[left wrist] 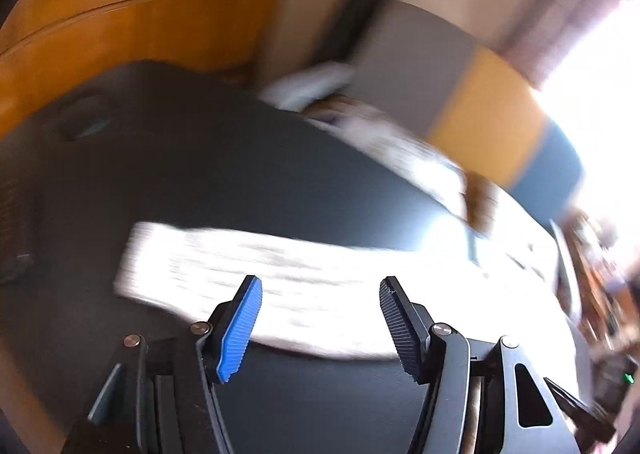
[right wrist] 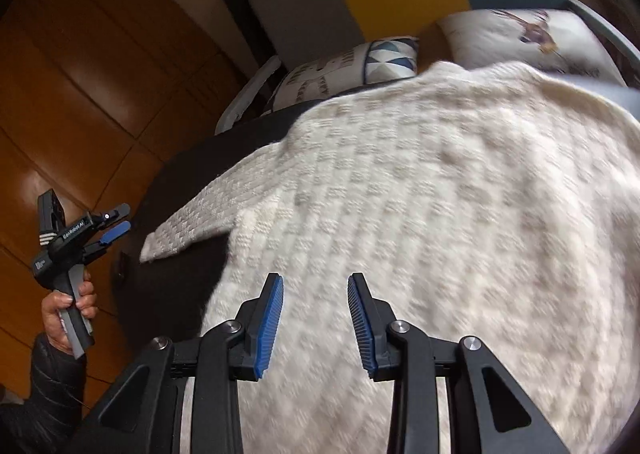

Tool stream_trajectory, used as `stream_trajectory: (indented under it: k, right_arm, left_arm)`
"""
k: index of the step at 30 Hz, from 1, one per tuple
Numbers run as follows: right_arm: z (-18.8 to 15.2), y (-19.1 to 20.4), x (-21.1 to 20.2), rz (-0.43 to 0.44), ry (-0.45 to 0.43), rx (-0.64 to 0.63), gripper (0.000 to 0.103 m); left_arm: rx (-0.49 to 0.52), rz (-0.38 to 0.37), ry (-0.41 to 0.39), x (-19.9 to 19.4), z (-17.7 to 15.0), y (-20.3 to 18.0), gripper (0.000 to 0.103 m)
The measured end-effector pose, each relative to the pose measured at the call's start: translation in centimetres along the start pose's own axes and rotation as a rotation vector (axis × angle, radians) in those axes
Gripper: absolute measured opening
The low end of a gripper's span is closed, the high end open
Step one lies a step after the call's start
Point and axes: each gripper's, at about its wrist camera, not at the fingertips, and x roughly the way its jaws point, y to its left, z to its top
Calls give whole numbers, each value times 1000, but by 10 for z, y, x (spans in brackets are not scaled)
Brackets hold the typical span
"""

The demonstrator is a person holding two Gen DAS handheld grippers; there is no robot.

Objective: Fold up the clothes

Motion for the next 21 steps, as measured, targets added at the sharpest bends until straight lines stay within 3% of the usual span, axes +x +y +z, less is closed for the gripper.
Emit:
stream_trajectory:
  k: [4,8,11,13,16,18,21]
  right_arm:
    - [-42,-70,-99,-52,-105,208,34]
    - [-103,-141,-209,-133,-298,473,34]
    - [-151,-178,-270,-255,-414,609,35]
    - [-168,-189,-289,-334,-417,614,37]
    - [-173,-186,-286,-435,-368,523,37]
    - [-169,-186,-273,-529,-306,465,37]
    - [-167,-192,-255,-621,-288,412,37]
  left_arm:
    - [214,-130,54,15,-38,-106,62]
    - [392,-269,161,39,-90,-205,62]
    - [486,-365,254,41,-137,-273,62]
    - [551,-409,312,34,-175,-312,62]
    - [640,-433,385,49,-210,-363,62]
    - [686,-454,426,40,-236,-373,62]
    - [782,-433,451,44,-253,-384,62]
